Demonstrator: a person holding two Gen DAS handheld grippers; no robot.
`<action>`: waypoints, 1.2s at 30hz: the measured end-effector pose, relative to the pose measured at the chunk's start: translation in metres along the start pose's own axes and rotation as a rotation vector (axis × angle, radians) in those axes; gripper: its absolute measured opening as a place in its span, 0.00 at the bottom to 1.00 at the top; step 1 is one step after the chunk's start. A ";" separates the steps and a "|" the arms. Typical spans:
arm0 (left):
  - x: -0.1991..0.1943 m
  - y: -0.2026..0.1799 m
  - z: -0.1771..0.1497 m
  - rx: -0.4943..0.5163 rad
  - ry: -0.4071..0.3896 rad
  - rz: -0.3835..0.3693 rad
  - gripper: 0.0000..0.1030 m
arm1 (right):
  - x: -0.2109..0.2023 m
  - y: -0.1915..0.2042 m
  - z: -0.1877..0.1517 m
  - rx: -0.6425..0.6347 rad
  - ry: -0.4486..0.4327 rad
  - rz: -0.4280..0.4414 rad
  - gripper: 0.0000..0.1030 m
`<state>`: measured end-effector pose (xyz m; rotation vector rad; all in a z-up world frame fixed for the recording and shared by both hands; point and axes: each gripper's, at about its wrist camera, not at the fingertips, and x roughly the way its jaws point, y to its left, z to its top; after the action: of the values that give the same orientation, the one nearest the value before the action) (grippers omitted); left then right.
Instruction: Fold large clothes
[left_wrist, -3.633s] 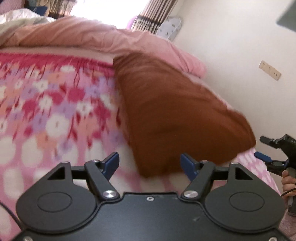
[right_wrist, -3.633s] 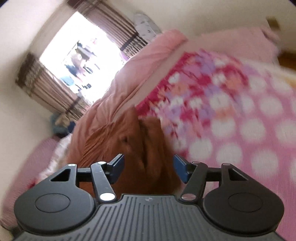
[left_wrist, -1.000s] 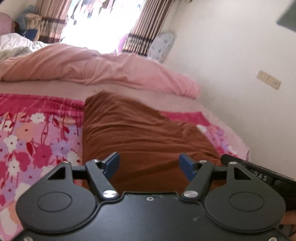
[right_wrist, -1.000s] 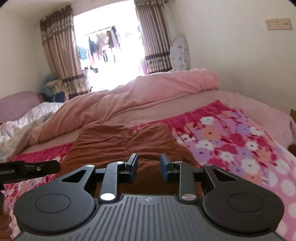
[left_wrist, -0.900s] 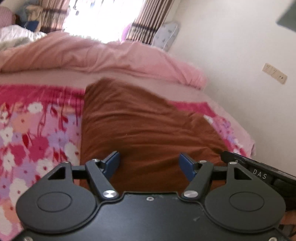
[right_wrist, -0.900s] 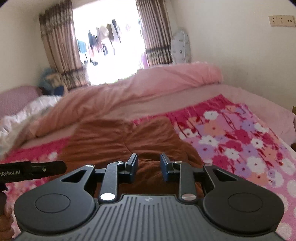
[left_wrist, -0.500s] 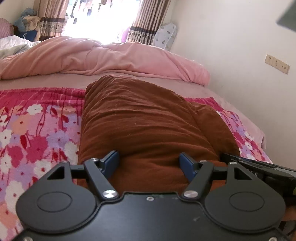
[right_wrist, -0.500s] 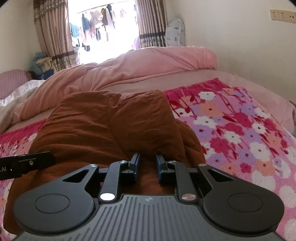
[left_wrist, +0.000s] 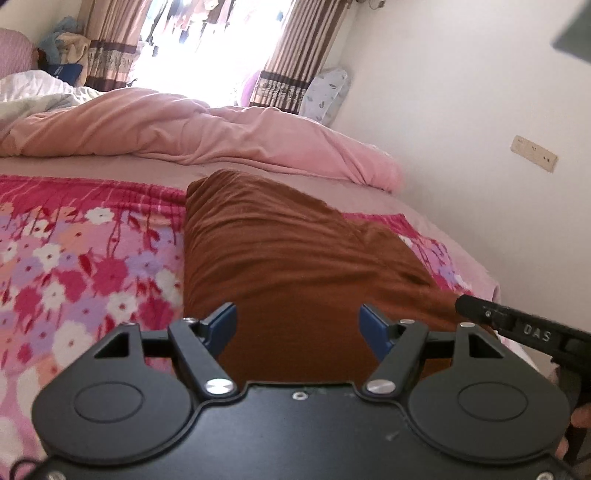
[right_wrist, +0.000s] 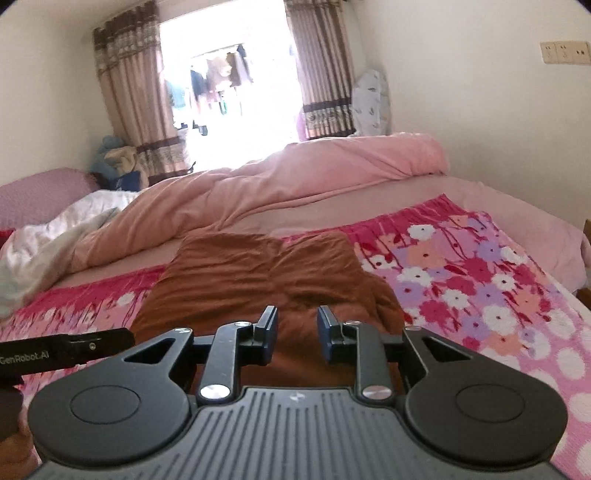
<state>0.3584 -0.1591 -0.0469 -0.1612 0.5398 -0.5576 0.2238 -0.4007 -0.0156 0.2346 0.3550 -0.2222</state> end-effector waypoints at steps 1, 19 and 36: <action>-0.002 -0.001 -0.005 0.007 0.010 -0.003 0.70 | -0.003 0.001 -0.004 -0.009 0.003 -0.009 0.30; 0.029 0.004 -0.049 0.053 0.103 0.011 0.83 | 0.022 -0.026 -0.057 0.097 0.100 -0.017 0.29; 0.037 0.120 0.017 -0.416 0.071 -0.097 1.00 | 0.046 -0.084 0.019 0.187 0.057 0.168 0.86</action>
<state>0.4488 -0.0787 -0.0835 -0.5668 0.7161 -0.5408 0.2503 -0.4937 -0.0311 0.4540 0.3694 -0.0826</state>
